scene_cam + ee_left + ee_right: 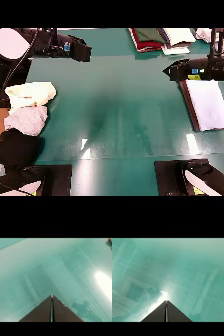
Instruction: Fold the shirts.
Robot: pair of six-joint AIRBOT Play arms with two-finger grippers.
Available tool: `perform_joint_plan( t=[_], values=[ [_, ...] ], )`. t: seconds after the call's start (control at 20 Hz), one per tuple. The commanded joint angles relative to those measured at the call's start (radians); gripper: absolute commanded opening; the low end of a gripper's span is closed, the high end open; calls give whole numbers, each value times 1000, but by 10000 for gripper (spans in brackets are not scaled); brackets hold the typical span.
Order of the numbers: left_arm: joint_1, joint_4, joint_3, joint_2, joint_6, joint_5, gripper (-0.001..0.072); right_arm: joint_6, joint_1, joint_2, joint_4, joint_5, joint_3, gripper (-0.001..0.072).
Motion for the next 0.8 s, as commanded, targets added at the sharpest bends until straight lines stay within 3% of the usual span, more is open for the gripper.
perform_joint_plan(
  t=[0.0,0.5,0.6,0.65,0.7,0.75],
  values=[
    [0,0,0,0,0,0,26,1,3,1,0,-2,1,17],
    [0,0,0,0,-1,1,26,1,3,1,1,-2,1,17],
    [0,3,0,0,22,56,27,1,3,1,1,-1,1,17],
    [11,47,0,0,61,57,26,1,3,1,0,1,1,17],
    [34,149,0,1,48,15,28,1,3,1,0,1,1,17],
    [71,254,0,1,11,-47,81,1,3,1,1,1,1,18]
  ],
)
